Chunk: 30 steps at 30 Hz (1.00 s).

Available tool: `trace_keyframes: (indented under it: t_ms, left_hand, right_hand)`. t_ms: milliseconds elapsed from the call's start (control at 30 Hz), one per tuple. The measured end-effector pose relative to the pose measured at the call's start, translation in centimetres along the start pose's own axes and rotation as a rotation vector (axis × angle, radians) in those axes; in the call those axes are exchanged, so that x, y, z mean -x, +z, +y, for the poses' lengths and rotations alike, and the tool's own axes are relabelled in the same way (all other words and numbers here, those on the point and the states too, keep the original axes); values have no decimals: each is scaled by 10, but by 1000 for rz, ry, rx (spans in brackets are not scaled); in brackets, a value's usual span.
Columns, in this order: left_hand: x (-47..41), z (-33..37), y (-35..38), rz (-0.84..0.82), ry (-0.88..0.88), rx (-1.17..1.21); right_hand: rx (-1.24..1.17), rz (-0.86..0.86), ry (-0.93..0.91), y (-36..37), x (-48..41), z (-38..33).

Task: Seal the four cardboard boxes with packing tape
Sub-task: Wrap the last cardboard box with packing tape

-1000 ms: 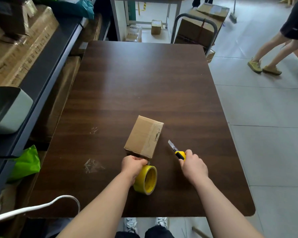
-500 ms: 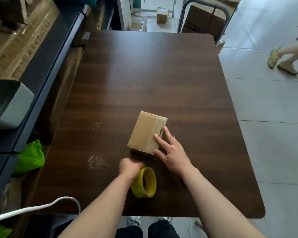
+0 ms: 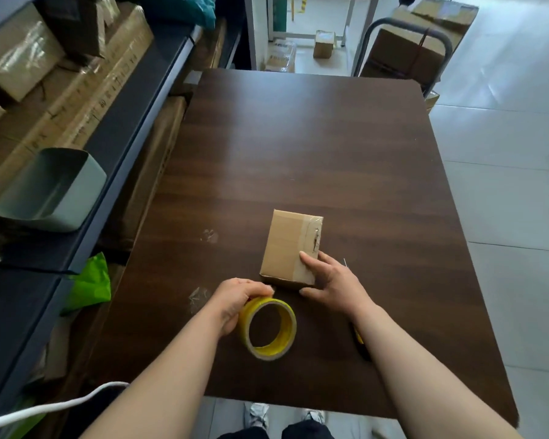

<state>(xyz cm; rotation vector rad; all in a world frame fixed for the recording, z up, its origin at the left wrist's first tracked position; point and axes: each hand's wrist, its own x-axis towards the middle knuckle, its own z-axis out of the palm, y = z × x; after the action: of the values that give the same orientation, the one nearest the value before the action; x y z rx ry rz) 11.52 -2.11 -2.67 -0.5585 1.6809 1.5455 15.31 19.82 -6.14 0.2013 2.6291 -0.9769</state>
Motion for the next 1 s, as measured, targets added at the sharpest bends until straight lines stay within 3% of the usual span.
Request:
trace_keyframes:
  t_ms: [200, 467, 667, 833, 900, 1000]
  left_hand:
    - [-1, 2, -19, 1, 22, 17]
    - [8, 23, -29, -7, 109, 82]
    - [15, 38, -47, 33, 175, 129]
    - [20, 42, -55, 131, 245, 231]
    - [22, 43, -52, 171, 270, 270]
    - [20, 45, -42, 284, 298, 397]
  right_hand:
    - [25, 133, 23, 7, -2, -16]
    - [195, -67, -89, -13, -8, -32]
    - [-49, 90, 11, -3, -7, -47]
    - [-104, -10, 66, 8, -7, -47]
    - [-45, 77, 14, 6, -7, -50]
    - [-171, 328, -169, 5, 1, -74]
